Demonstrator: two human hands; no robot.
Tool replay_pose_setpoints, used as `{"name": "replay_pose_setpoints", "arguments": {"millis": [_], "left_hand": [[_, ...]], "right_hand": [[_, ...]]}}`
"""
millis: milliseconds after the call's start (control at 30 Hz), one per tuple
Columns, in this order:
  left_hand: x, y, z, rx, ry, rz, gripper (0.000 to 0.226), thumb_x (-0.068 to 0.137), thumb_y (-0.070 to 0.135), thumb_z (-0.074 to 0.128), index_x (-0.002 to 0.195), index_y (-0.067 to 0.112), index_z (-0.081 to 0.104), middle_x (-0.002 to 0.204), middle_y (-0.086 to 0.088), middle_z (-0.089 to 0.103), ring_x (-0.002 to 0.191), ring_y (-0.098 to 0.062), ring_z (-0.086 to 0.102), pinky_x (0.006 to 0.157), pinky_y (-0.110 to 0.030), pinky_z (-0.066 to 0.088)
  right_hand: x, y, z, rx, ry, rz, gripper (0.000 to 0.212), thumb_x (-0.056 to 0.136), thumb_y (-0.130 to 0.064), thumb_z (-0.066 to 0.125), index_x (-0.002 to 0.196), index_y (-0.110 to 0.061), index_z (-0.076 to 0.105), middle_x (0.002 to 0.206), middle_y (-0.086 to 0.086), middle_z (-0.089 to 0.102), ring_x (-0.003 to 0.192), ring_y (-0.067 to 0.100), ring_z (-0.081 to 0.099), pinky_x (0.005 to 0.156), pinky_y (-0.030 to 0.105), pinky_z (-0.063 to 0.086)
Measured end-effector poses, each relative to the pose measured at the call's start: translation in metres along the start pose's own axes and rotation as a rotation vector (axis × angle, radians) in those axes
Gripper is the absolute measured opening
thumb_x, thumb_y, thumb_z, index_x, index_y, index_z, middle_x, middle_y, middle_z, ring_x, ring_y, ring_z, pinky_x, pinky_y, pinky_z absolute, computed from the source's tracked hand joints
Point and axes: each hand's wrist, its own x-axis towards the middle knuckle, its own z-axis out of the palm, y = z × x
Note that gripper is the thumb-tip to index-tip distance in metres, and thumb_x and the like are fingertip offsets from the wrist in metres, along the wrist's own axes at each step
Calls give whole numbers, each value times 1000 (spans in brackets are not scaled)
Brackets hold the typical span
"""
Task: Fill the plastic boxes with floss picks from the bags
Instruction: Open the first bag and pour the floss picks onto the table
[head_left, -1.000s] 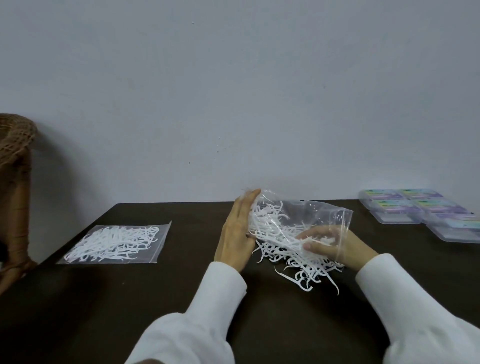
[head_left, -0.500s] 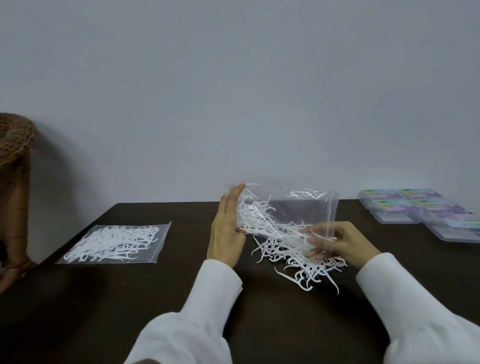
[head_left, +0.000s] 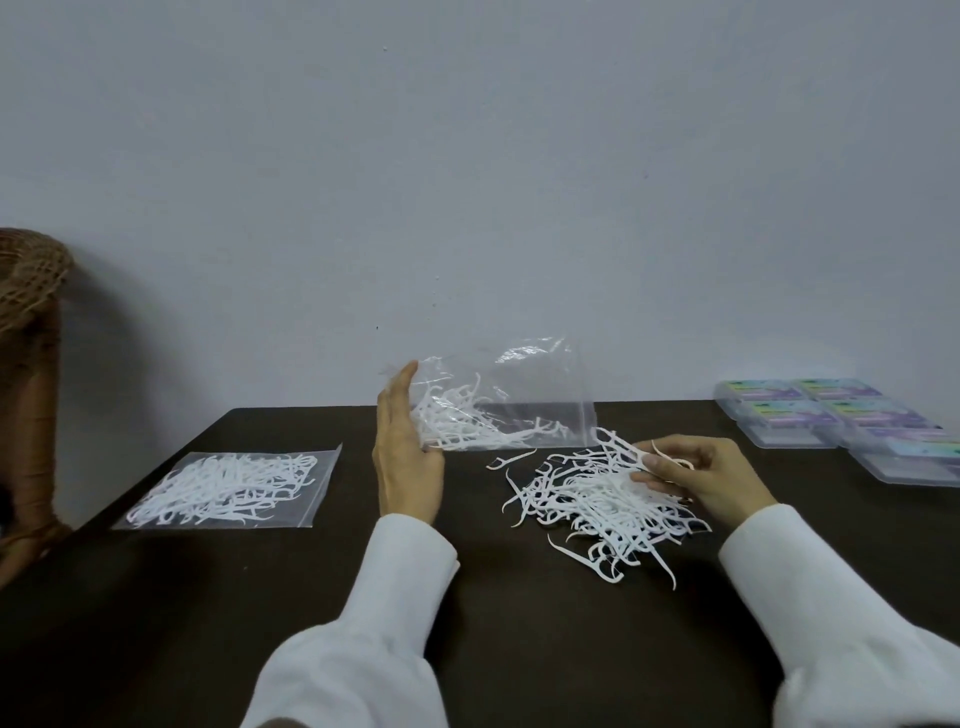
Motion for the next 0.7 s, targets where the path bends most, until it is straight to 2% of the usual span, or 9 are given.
{"name": "replay_pose_setpoints", "arguments": {"millis": [133, 267, 367, 433, 467, 533, 600, 633, 700], "left_hand": [[2, 2, -4, -52, 71, -83, 92, 70, -31, 43, 140, 28, 37, 143, 5, 37, 120, 4, 31, 103, -19, 28], [2, 0, -1, -80, 67, -105, 90, 71, -30, 47, 140, 29, 37, 143, 6, 37, 118, 3, 33, 103, -19, 31], [-1, 1, 5, -86, 6, -86, 90, 71, -29, 50, 139, 29, 38, 139, 10, 38, 115, 5, 34, 94, -1, 29], [-4, 3, 9, -98, -49, -60, 90, 70, -28, 52, 138, 29, 39, 135, 13, 38, 113, 8, 35, 84, 9, 27], [-5, 4, 11, -105, -79, -44, 90, 69, -28, 53, 139, 28, 39, 134, 14, 38, 114, 8, 35, 83, 9, 28], [-7, 4, 15, -103, -142, -11, 91, 70, -25, 55, 140, 30, 37, 132, 19, 35, 121, 5, 34, 94, 2, 29], [-7, 5, 17, -95, -190, 21, 92, 71, -21, 59, 140, 34, 34, 134, 21, 34, 127, 3, 31, 105, -13, 30], [-7, 5, 17, -91, -205, 37, 93, 71, -21, 59, 140, 37, 32, 135, 21, 34, 128, 3, 31, 105, -15, 30], [-7, 8, 16, -91, -226, 63, 98, 70, -24, 55, 137, 42, 29, 136, 19, 35, 129, 2, 31, 99, -6, 30]], "right_hand": [[-3, -2, 0, -278, 62, -49, 14, 81, -6, 68, 90, -16, 70, 86, -4, 68, 62, -4, 65, 53, 2, 43], [-7, -5, 8, -472, -60, -123, 22, 80, -12, 71, 89, -32, 68, 93, -14, 67, 86, -7, 59, 66, 2, 41], [-10, -5, 15, -551, -98, -186, 25, 79, -15, 72, 90, -37, 66, 94, -17, 65, 92, -6, 57, 82, 6, 39], [-11, -6, 16, -563, -60, -214, 22, 79, -18, 72, 91, -36, 68, 97, -15, 64, 94, -1, 56, 89, 15, 39], [-11, -7, 17, -541, -39, -233, 20, 80, -18, 71, 90, -35, 68, 97, -15, 64, 93, -2, 56, 87, 14, 40], [-11, -8, 18, -428, 19, -268, 18, 84, -14, 66, 86, -32, 66, 93, -14, 66, 90, -4, 59, 80, 10, 41], [-9, -7, 19, -218, 116, -264, 18, 89, -7, 57, 82, -22, 64, 92, -7, 67, 91, 5, 62, 84, 19, 48], [-8, -8, 19, -78, 159, -240, 19, 90, -3, 52, 81, -17, 60, 92, -3, 66, 92, 11, 62, 85, 26, 52], [-6, -12, 18, 199, 183, -158, 18, 92, 0, 47, 82, -14, 54, 94, 1, 63, 91, 22, 63, 78, 30, 58]]}}
